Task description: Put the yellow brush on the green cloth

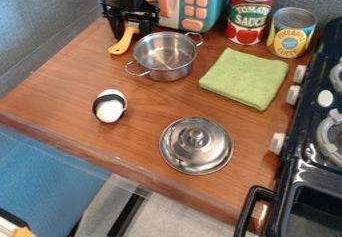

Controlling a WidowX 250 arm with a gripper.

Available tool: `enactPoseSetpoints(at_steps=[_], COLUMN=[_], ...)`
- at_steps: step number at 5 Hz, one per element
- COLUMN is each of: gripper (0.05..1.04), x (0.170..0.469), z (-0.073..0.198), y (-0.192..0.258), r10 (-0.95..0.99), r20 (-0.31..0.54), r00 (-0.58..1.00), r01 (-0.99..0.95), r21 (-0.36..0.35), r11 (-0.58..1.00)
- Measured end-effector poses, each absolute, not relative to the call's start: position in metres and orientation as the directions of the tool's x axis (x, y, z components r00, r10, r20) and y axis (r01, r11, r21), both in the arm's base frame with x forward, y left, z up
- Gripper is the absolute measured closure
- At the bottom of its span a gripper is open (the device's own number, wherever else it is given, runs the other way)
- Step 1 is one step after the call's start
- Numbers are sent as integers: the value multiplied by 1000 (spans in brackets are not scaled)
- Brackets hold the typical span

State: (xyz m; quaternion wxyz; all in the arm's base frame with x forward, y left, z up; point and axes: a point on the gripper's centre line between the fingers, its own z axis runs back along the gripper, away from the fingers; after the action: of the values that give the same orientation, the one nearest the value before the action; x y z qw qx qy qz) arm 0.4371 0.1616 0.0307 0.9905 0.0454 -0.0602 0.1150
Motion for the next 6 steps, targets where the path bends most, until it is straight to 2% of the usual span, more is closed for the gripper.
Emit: enactPoseSetpoints(at_steps=[1,2,3,4,5,6], gripper=[686,745,745,745,746,746], x=[434,422,408,405,412,411], z=[29,34,72,116,132,135], y=[158,160,167,144,95,48], r10=[213,234,281,249,193,136], r20=[119,106,164,243,255,251], r00=[970,966,946,937,947,958], r01=[-222,-242,-296,-277,-201,-126], r21=[68,65,79,85,4,-56], r11=[973,968,952,957,980,990])
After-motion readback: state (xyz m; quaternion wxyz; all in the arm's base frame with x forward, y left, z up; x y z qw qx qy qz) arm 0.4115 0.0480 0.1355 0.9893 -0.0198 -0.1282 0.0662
